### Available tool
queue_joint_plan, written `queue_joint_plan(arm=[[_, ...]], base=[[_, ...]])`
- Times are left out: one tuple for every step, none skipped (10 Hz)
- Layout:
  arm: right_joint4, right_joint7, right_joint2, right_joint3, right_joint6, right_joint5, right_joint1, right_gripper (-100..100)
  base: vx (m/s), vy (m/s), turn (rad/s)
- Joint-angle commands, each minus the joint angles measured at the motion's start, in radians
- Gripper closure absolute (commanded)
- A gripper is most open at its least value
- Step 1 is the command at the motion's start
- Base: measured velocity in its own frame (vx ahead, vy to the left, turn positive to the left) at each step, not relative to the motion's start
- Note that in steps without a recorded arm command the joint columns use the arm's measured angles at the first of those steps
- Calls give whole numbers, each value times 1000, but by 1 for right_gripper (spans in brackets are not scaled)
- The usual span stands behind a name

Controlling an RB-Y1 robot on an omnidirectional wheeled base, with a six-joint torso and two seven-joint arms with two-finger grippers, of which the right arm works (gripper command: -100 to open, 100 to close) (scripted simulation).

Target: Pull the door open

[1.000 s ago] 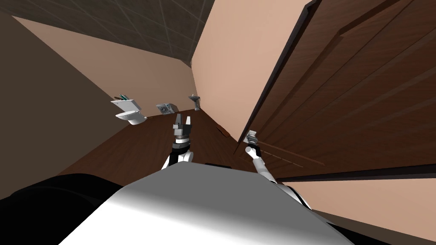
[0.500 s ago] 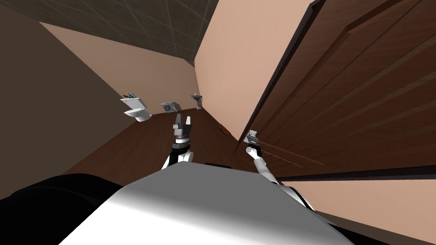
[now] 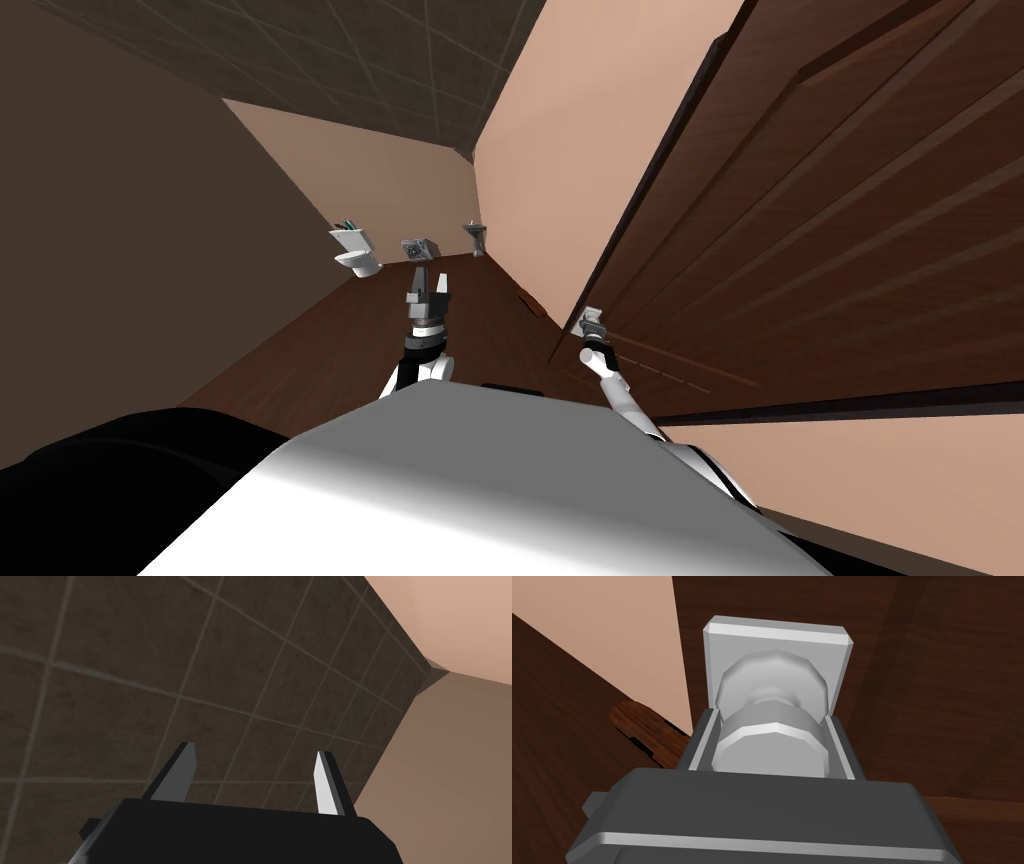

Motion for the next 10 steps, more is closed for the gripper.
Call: queue_joint_plan(arm=[[-14, -25, -14, 20, 0, 0, 9, 100], [-19, -38, -22, 30, 1, 0, 14, 100], [-23, -48, -29, 38, 2, -1, 18, 100], [-27, -57, -35, 46, 3, -1, 22, 100], [-24, -49, -31, 40, 5, -1, 21, 100], [-58, -37, -26, 76, 12, -8, 38, 100], [-72, -32, -25, 88, 14, -11, 43, 100], [-86, -26, -23, 102, 16, -14, 49, 100], [-102, -21, -22, 116, 18, -18, 56, 100], [-118, -14, -20, 131, 20, -21, 62, 100]], base=[[-195, -42, 124], [-210, -48, 142], [-191, -44, 120], [-190, -43, 91], [-87, -17, 32], [-128, -14, -28], [-183, -13, -26], [-156, -25, -21], [-118, -33, -30], [-103, -46, -10]])
